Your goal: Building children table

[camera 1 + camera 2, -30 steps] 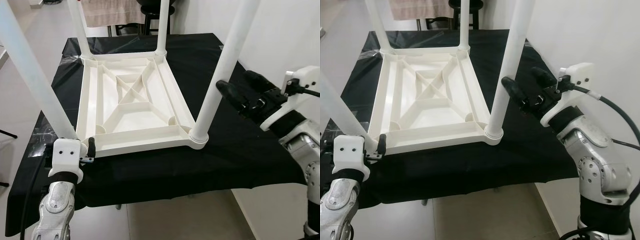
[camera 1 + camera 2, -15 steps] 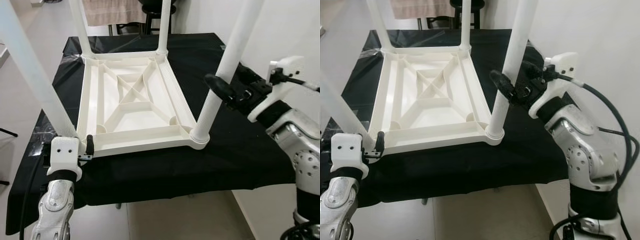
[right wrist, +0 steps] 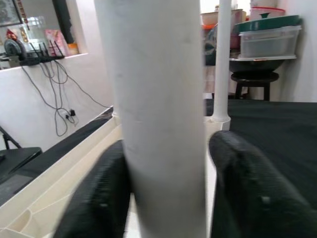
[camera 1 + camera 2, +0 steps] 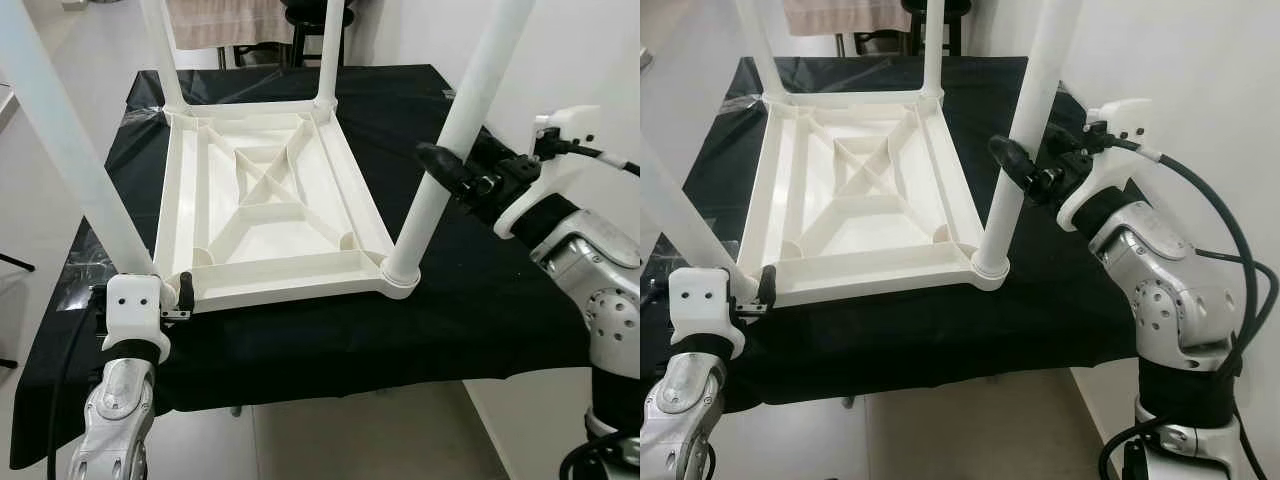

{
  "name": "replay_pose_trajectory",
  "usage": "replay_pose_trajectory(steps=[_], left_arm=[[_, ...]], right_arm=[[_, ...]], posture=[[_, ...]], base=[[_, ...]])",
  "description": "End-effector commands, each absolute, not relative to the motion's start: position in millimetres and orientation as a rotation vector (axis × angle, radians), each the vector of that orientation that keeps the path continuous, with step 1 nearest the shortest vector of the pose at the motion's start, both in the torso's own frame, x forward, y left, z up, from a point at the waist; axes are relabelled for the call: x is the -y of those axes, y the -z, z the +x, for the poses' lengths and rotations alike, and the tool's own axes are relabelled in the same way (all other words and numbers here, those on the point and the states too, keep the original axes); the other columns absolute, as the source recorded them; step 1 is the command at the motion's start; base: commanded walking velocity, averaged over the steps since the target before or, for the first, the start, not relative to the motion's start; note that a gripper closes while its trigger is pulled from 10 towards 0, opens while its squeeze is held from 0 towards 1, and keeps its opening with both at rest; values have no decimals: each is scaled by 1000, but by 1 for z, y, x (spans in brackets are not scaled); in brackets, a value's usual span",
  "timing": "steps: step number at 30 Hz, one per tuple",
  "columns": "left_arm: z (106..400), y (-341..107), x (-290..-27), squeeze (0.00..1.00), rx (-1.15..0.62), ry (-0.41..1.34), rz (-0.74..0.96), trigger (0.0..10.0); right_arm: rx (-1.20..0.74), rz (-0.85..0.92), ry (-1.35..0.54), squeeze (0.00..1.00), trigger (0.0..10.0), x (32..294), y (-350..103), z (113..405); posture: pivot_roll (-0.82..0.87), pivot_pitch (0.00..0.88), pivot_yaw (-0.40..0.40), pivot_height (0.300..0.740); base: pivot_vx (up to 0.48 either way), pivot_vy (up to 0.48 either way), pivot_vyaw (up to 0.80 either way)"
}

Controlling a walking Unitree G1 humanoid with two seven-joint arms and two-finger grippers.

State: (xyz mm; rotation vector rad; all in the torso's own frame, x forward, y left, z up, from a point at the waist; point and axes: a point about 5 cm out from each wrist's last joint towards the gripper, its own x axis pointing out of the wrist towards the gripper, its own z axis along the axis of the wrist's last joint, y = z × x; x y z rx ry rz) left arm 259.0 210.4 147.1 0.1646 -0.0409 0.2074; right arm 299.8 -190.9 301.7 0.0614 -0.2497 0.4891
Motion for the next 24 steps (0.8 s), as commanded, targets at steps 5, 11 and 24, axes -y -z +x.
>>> replay_pose_trajectory(steps=[5, 11, 24], left_arm=[[262, -142, -212, 0, 12, -212, 153, 10000], [266, -139, -216, 0, 9, -231, 150, 10000], [264, -143, -226, 0, 26, -273, 134, 0]], right_arm=[[252, 66, -495, 0, 0, 189, -304, 299], [245, 66, -499, 0, 0, 188, -305, 299], [230, 70, -495, 0, 0, 187, -303, 299]], posture=[[22, 168, -99, 740], [15, 165, -103, 740], [19, 172, -104, 740]], base=[[0, 0, 0], [0, 0, 0], [0, 0, 0]])
